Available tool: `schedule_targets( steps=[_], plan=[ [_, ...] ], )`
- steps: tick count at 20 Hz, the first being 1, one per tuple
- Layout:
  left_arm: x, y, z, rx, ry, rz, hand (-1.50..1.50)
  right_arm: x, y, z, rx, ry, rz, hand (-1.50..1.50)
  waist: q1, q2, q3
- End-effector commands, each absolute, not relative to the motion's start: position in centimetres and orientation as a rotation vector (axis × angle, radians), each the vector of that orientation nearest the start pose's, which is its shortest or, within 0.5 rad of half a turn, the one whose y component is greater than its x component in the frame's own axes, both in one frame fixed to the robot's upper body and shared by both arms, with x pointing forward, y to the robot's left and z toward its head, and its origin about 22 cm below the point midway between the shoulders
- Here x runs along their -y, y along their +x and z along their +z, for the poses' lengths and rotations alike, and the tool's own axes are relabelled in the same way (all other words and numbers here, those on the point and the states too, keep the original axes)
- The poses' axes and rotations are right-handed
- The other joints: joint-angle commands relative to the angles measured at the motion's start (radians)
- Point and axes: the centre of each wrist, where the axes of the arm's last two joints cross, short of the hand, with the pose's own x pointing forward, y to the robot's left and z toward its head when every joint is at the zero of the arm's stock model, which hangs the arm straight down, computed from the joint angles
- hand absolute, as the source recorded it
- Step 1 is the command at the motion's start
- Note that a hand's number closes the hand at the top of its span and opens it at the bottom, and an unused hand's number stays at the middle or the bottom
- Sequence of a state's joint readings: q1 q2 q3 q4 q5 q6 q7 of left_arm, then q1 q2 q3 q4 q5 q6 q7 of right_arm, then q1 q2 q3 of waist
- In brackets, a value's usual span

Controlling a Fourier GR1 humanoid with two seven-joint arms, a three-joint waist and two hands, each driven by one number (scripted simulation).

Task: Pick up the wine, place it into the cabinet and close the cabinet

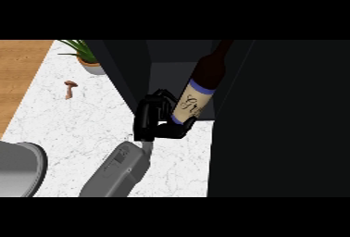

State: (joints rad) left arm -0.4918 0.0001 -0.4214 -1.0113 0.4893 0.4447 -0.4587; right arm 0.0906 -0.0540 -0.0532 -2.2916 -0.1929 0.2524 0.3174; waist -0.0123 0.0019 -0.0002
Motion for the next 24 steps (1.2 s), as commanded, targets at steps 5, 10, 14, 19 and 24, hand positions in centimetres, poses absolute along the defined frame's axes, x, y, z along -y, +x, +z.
schedule_targets(
  steps=[5,10,14,19,24],
  plan=[
    [-9.5,32.9,-3.5,1.710,-0.164,0.136,1.50,24.1,15.4,14.5,1.881,0.173,0.187,-1.50,-0.002,-0.001,0.000],
    [-10.9,32.1,-5.4,1.693,-0.232,0.222,1.50,23.6,17.3,13.7,1.885,0.177,0.217,-1.50,0.004,0.000,0.000],
    [-10.2,33.4,-5.4,1.685,-0.277,0.237,1.50,24.5,16.4,15.8,1.884,0.184,0.217,-1.50,-0.005,0.001,0.000],
    [-10.3,34.8,-5.3,1.680,-0.258,0.212,1.50,23.1,16.0,14.3,1.891,0.211,0.195,-1.50,-0.010,0.002,0.000],
    [-10.1,36.5,-4.3,1.665,-0.274,0.220,1.50,23.9,18.6,12.8,1.888,0.238,0.198,-1.50,-0.022,0.007,-0.001]
  ],
)
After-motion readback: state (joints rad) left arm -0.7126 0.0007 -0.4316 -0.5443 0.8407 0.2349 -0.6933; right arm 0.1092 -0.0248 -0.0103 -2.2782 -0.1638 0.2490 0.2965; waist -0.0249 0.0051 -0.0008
